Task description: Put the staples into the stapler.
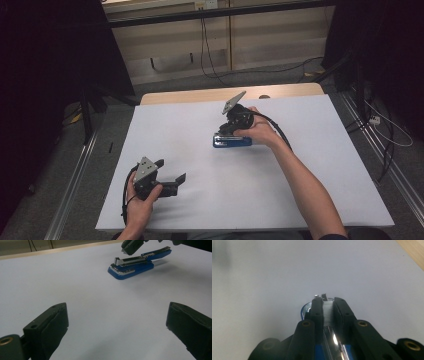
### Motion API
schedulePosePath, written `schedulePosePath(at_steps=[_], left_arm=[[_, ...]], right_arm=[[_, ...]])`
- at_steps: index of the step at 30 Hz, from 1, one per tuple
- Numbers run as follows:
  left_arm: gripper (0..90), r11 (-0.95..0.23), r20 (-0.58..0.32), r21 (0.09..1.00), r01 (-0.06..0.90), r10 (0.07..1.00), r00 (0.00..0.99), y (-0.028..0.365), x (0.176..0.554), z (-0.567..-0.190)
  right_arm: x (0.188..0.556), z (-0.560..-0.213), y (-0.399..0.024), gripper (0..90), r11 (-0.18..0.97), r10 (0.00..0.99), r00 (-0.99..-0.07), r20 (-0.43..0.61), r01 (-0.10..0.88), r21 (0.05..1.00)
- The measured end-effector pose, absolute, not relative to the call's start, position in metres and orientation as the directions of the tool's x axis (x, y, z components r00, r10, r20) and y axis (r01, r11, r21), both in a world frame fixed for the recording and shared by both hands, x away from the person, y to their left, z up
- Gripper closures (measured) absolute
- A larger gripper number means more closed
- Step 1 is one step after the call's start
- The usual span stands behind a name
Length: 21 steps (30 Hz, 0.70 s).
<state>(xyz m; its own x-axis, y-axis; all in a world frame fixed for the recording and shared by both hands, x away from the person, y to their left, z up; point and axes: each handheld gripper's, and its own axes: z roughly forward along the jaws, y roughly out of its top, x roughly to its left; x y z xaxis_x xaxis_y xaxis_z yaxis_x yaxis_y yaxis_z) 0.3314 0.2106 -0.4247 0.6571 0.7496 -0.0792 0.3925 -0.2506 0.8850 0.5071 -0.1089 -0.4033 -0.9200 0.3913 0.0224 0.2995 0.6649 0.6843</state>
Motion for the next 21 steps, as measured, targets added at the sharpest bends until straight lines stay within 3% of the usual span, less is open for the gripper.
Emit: schedulePosePath(at_steps=[14,21], left_arm=[[4.6,-0.262,-0.075,0.882,0.393,0.743,0.665,0.2093,0.3313,-0.4253],[4.6,-0.261,-0.076,0.882,0.392,0.743,0.665,0.2099,0.3312,-0.4251]], right_arm=[[0.5137,-0.4083,-0.1069,79.4,0.661,0.325,-0.943,0.069,0.279,0.697],[0.5151,-0.4072,-0.1027,79.4,0.668,0.296,-0.955,0.025,0.226,0.709]])
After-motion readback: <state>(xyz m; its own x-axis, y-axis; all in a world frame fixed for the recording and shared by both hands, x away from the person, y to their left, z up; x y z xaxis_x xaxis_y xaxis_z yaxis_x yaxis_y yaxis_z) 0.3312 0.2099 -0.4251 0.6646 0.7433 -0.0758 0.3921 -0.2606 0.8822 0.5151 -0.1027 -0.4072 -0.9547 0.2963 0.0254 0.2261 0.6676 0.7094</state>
